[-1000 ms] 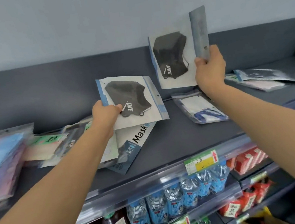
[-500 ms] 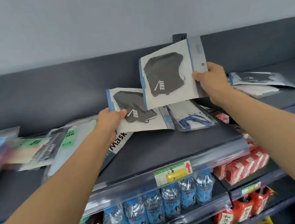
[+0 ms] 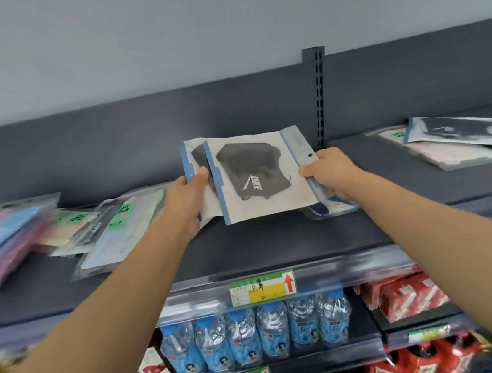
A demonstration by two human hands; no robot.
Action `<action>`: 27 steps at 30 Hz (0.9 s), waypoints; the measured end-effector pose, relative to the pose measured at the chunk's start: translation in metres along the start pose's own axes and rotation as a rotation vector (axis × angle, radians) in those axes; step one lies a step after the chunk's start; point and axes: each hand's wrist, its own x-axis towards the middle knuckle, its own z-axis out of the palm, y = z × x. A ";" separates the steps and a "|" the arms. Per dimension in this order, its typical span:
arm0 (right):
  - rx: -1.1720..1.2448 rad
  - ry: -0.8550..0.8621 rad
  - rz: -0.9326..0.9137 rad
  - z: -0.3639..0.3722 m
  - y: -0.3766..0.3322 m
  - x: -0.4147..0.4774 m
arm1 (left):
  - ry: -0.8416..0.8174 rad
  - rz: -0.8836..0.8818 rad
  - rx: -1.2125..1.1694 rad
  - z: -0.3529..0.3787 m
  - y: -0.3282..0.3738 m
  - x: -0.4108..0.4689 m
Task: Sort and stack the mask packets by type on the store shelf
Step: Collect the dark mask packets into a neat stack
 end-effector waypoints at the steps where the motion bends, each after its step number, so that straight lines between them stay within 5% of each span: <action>1: -0.005 -0.021 0.004 0.006 0.002 0.001 | -0.004 0.004 0.004 -0.002 -0.002 -0.003; 8: -0.008 -0.083 -0.020 0.036 -0.004 0.006 | -0.026 0.091 0.045 -0.022 0.001 -0.004; 16: 0.061 0.051 -0.091 0.016 -0.023 0.008 | -0.150 0.190 -0.019 -0.001 0.026 0.018; 27: 0.001 0.624 0.006 -0.091 0.008 -0.022 | -0.523 0.121 -0.033 0.121 0.018 0.020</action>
